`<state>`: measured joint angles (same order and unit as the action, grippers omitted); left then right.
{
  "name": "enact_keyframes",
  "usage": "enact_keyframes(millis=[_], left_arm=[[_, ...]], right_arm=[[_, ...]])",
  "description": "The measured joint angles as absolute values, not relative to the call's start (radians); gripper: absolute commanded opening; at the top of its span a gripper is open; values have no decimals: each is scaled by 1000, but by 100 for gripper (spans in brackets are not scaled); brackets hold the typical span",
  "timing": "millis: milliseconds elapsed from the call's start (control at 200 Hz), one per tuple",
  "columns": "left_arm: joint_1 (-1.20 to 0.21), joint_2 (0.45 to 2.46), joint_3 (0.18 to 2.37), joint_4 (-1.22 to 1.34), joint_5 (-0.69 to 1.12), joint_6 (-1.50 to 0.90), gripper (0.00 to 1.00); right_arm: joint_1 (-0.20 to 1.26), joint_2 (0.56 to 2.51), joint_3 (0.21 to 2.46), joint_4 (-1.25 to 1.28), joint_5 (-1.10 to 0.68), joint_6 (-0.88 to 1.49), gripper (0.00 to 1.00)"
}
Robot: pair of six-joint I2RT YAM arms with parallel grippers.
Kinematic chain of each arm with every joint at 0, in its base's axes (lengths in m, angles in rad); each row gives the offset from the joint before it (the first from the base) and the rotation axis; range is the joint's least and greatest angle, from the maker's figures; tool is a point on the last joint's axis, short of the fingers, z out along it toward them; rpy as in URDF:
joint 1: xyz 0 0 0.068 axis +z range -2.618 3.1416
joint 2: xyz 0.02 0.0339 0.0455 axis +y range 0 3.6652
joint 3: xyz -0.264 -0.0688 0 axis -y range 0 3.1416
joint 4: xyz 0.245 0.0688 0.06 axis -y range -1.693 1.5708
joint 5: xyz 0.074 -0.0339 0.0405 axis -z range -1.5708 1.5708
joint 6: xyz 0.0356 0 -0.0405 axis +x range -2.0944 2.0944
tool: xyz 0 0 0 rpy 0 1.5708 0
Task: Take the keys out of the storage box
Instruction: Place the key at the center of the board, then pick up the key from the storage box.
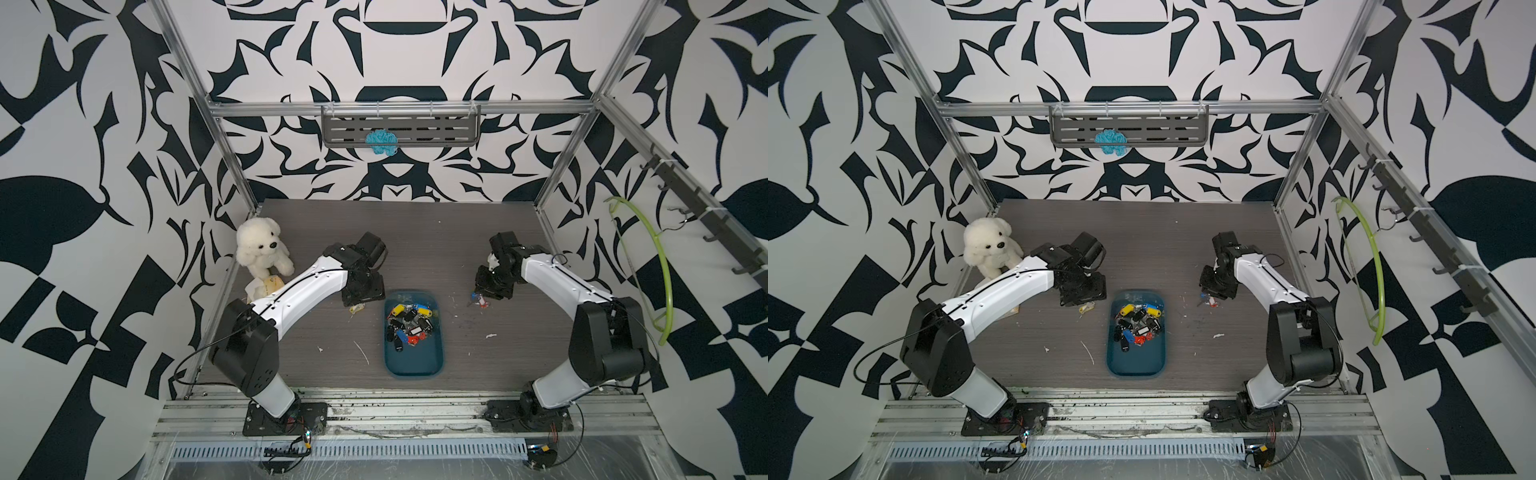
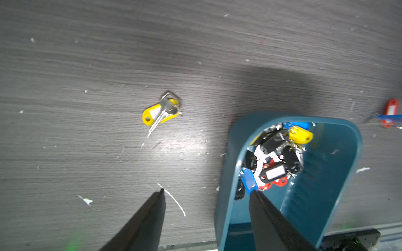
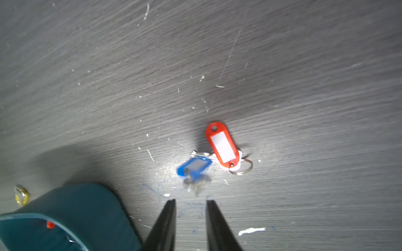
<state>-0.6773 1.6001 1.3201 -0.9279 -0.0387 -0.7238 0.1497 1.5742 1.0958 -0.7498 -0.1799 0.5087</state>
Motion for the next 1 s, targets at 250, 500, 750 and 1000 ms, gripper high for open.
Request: enact_keyframes(millis=[250, 500, 750, 1000], left_arm=[[-770, 1587, 1375, -912, -67, -671, 84], [-873, 1634, 1481, -910, -102, -613, 83], [-926, 1753, 1547, -929, -112, -604, 71], [-930, 1822, 1554, -955, -98, -604, 61]], right_arm=[[150, 1530, 1080, -752, -200, 508, 49], [150, 1353, 1027, -759, -209, 524, 33], [150, 1224, 991, -767, -210, 528, 28], [150, 1192, 944, -782, -214, 535, 28]])
